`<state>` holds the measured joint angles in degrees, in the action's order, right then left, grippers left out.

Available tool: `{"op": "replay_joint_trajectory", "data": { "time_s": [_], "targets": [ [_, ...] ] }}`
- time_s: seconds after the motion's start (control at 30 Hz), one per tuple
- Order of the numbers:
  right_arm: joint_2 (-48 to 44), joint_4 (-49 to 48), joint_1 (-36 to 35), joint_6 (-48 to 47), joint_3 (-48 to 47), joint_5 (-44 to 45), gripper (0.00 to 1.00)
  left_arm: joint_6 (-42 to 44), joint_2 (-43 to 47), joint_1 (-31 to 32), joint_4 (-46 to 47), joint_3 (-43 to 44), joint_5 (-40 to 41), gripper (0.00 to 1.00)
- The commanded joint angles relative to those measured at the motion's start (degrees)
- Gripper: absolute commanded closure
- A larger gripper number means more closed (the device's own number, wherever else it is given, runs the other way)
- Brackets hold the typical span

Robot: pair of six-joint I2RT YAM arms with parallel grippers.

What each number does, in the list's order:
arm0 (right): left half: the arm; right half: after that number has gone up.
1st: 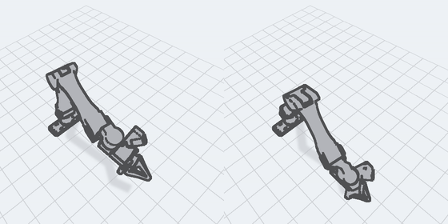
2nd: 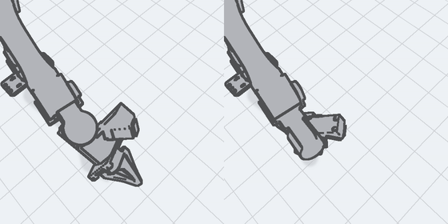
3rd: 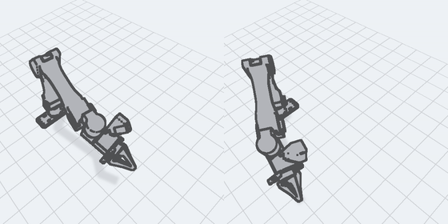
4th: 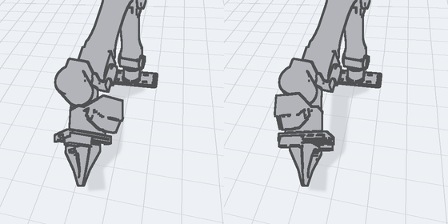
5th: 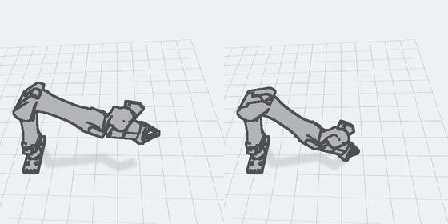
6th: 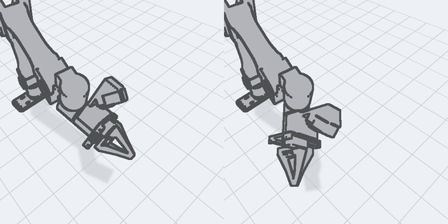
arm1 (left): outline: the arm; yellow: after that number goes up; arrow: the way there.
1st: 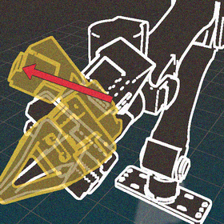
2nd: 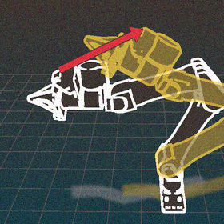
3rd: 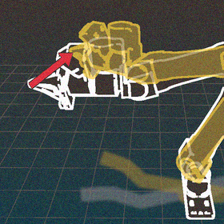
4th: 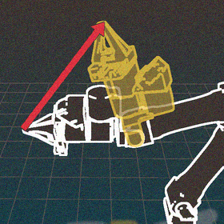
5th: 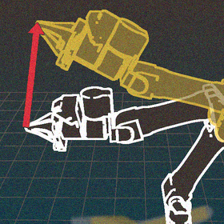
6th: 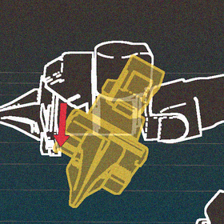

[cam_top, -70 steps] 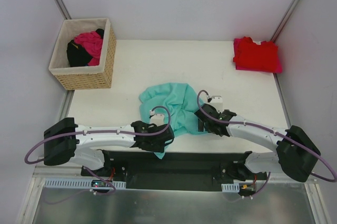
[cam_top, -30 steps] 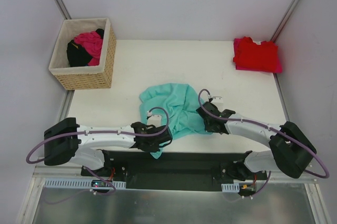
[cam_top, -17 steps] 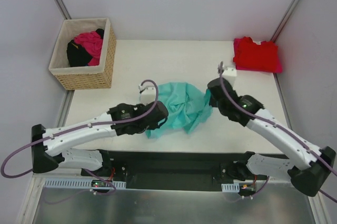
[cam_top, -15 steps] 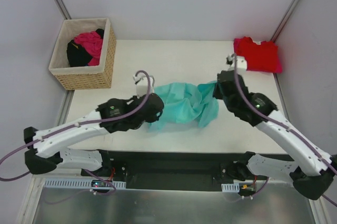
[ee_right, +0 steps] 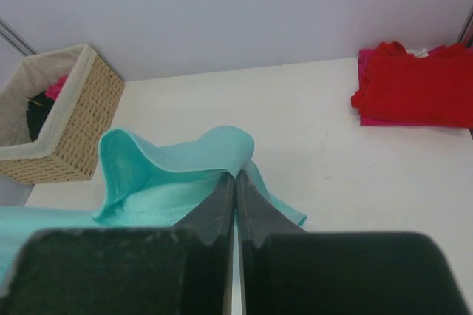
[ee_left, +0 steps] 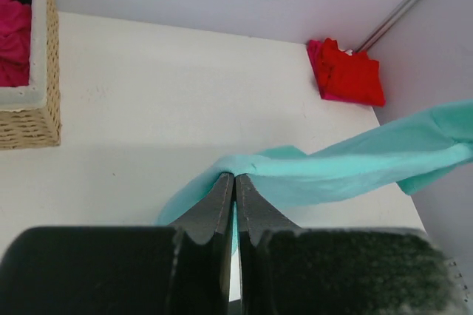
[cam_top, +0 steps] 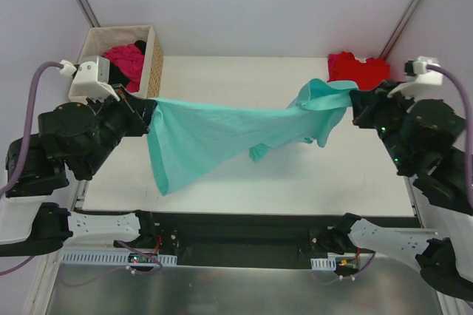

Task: Fold and stack the t-shirts

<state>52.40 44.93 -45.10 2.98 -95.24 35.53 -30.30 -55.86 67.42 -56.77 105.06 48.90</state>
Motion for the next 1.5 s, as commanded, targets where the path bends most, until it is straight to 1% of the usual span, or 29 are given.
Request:
{"op": "replay_joint_trajectory", "data": {
  "time_s": [0.0, 0.13, 0.2, 0.23, 0.27, 0.3, 0.33, 0.37, 0.43, 0.47, 0.53, 0.6, 0.63, 0.7, 0.73, 0.87, 0.9, 0.93, 1.03, 1.1, 1.17, 1.23, 1.33, 1.37, 1.47],
  "targets": [
    [-4.58, 1.83, -0.25, -6.23, -8.29, -0.37, 0.99, 6.92, -1.71, -0.18, -0.97, 4.71, -1.26, 1.00],
    [-6.87, -1.59, -0.25, -12.28, -9.96, -4.58, 0.99, 9.55, -2.94, -0.18, 0.78, 6.04, -5.73, 1.00],
    [-8.10, -6.06, -0.16, -14.48, -9.88, -8.27, 0.99, 12.37, -2.77, -0.09, 3.94, 6.04, -6.97, 1.00],
    [-8.11, -7.30, -0.25, -15.89, -10.31, -9.24, 0.99, 13.59, -2.42, -0.18, 5.52, 6.04, -9.24, 1.00],
    [-7.93, -9.05, -0.25, -17.12, -12.49, -10.55, 0.99, 16.22, -2.07, -0.18, 7.10, 6.13, -10.48, 1.00],
    [-7.23, -9.76, -0.25, -18.18, -13.73, -11.87, 0.99, 17.55, -1.63, -0.18, 10.94, 6.30, -12.06, 1.00],
    [-6.53, -10.12, -0.08, -19.06, -15.22, -13.19, 0.99, 18.78, -1.02, -0.18, 12.64, 6.65, -13.56, 1.00],
    [-5.91, -9.77, -0.07, -19.33, -17.50, -15.73, 0.99, 21.05, -0.75, -0.09, 14.31, 7.18, -17.23, 1.00],
    [-4.60, -9.86, -0.16, -20.03, -22.08, -19.42, 0.99, 23.52, -0.92, -0.18, 16.51, 10.95, -21.11, 1.00],
    [-4.33, -10.29, -0.16, -19.51, -23.14, -22.58, 0.99, 24.32, -1.01, -0.09, 17.13, 12.27, -25.48, 1.00],
    [-3.63, -10.39, -0.16, -18.81, -25.86, -26.10, 0.99, 25.20, -1.19, -0.18, 18.54, 15.96, -29.28, 1.00],
    [-3.62, -10.12, -0.07, -17.05, -28.32, -33.04, 0.99, 25.12, -0.84, -0.18, 19.67, 18.25, -35.70, 1.00],
    [-4.23, -10.82, 0.01, -16.52, -28.51, -38.46, 0.99, 25.12, -0.31, -0.18, 20.38, 18.34, -38.07, 1.00],
    [-5.11, -11.52, 1.06, -13.99, -28.51, -42.10, 0.99, 24.42, 1.18, -0.18, 21.87, 17.64, -42.90, 1.00],
    [-5.90, -12.05, 1.42, -13.36, -28.51, -45.43, 0.99, 23.98, 1.88, -0.18, 23.53, 16.94, -44.32, 1.00],
    [-7.66, -13.72, 5.45, -9.06, -27.98, -51.60, 0.99, 21.96, 5.22, -0.09, 27.32, 11.59, -50.03, 1.00],
    [-7.93, -14.07, 8.07, -7.22, -27.89, -52.48, 0.99, 21.61, 6.10, -0.18, 28.03, 10.79, -52.66, 1.00],
    [-8.19, -14.95, 9.58, -6.51, -27.98, -55.01, 0.99, 21.43, 6.54, -0.18, 28.64, 9.91, -54.25, 1.00],
    [-8.63, -15.83, 15.64, -3.26, -28.94, -58.45, 0.99, 20.46, 8.83, -0.18, 31.72, 6.31, -58.90, 1.00],
    [-8.81, -15.92, 18.80, -1.06, -29.21, -59.34, 0.99, 19.76, 10.40, -0.18, 33.83, 3.76, -58.93, 1.00],
    [-9.07, -16.01, 19.70, 0.27, -27.99, -59.70, 0.99, 20.20, 11.47, -0.27, 34.80, 1.30, -57.53, 1.00],
    [-9.16, -15.92, 19.79, 0.88, -26.32, -58.21, 0.99, 20.55, 12.96, -0.27, 35.50, -0.81, -56.03, 1.00],
    [-8.37, -14.79, 19.79, 1.23, -22.19, -55.32, 0.99, 20.99, 14.98, -0.18, 36.73, -5.81, -51.20, 1.00],
    [-8.37, -14.78, 19.79, 1.41, -20.27, -54.43, 0.99, 20.99, 15.51, -0.18, 37.08, -8.87, -46.40, 1.00],
    [-8.37, -14.78, 19.79, 1.06, -11.57, -48.90, 0.99, 21.34, 18.58, -0.18, 40.59, -17.58, -39.53, 1.00]
  ]
}}
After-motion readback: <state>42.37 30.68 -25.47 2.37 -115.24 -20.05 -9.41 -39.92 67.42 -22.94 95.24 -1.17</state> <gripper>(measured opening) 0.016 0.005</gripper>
